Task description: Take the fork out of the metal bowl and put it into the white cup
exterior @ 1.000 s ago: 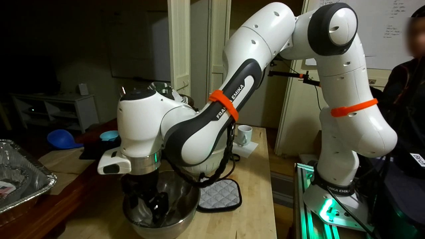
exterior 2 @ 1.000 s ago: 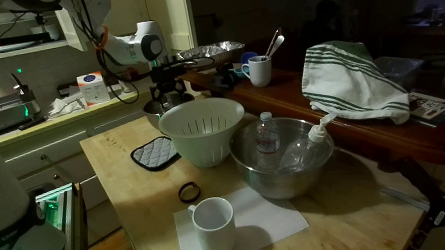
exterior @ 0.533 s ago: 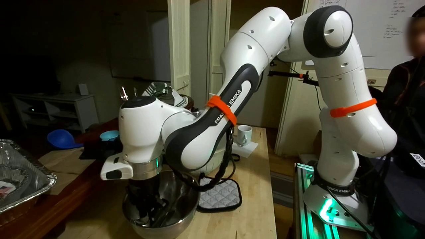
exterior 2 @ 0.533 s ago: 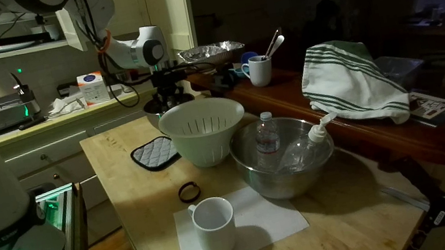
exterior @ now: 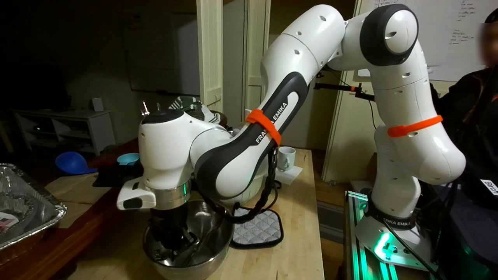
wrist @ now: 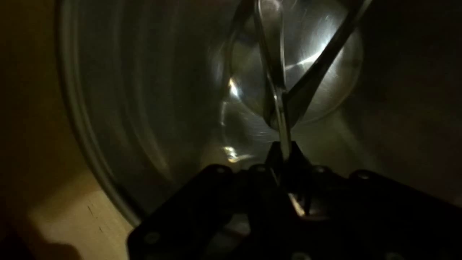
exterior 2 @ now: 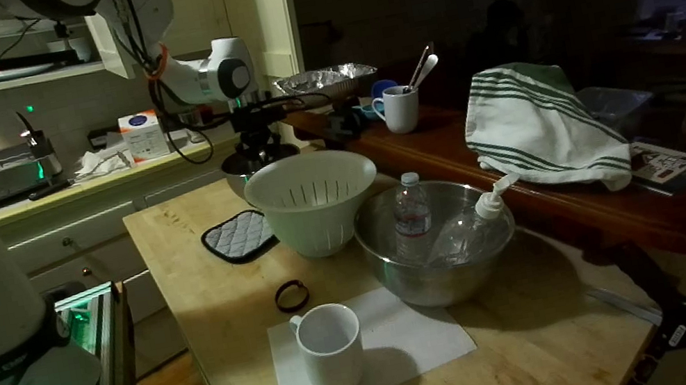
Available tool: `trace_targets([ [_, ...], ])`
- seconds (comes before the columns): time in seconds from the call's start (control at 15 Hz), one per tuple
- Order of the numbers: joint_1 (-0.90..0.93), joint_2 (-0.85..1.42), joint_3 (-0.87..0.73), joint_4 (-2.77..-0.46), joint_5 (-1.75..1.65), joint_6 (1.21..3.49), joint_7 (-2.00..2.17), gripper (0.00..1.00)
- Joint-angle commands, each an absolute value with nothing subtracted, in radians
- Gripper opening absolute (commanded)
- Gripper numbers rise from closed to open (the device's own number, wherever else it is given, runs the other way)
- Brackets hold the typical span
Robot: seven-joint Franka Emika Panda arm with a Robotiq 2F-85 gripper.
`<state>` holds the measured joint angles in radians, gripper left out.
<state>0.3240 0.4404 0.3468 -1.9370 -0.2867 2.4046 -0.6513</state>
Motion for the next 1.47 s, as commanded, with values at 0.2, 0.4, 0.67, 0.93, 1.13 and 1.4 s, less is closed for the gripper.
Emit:
trace_targets([
  [0.2, 0.389, 0.197, 0.309, -2.1, -0.467, 2.46, -0.389, 0.02],
  [0.4, 0.378, 0.071, 0.299, -2.181, -0.551, 2.52, -0.258, 0.02],
  [0.67, 0.351, 0.059, 0.298, -2.162, -0.596, 2.544, -0.239, 0.06],
  [0.93, 0.317, 0.018, 0.272, -2.176, -0.662, 2.607, -0.184, 0.02],
  [1.13, 0.286, -0.047, 0.249, -2.153, -0.673, 2.699, -0.133, 0.02],
  [1.4, 0.23, -0.143, 0.184, -2.172, -0.6, 2.875, -0.138, 0.02],
])
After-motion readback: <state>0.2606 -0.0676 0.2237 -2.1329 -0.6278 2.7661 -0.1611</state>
